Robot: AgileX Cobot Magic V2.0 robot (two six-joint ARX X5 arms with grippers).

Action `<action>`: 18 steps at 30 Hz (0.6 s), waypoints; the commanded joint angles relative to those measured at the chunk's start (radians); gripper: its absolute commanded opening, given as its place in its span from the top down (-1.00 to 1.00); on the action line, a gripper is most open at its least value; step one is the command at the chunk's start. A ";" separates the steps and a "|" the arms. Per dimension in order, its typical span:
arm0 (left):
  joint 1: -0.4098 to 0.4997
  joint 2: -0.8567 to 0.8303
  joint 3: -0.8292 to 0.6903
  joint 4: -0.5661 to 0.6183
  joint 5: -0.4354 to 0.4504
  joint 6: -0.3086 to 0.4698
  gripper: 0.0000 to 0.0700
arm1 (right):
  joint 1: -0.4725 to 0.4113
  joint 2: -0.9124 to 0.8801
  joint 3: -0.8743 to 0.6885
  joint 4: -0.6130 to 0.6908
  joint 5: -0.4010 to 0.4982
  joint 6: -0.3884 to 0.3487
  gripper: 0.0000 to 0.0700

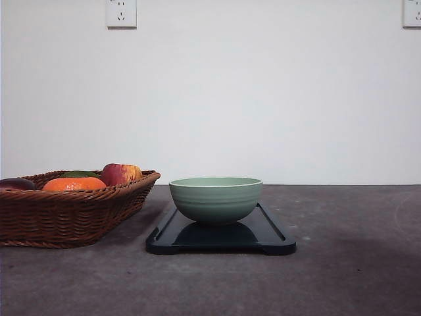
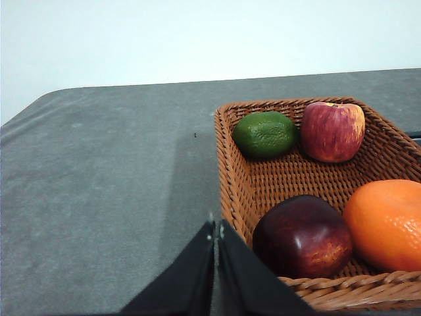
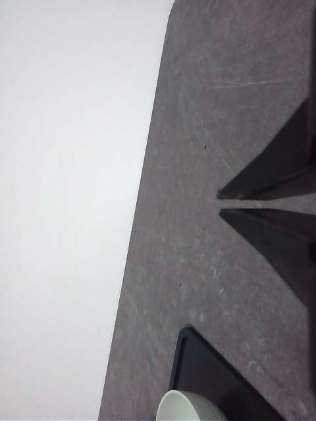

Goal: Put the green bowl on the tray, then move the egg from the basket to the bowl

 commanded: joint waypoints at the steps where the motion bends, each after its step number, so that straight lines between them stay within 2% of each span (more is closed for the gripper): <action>1: 0.001 0.000 -0.019 0.010 -0.002 0.010 1.00 | 0.000 0.000 -0.004 0.010 0.004 -0.004 0.96; 18: 0.001 0.000 -0.019 0.010 -0.002 0.010 1.00 | 0.000 0.000 -0.004 0.010 0.003 -0.004 0.96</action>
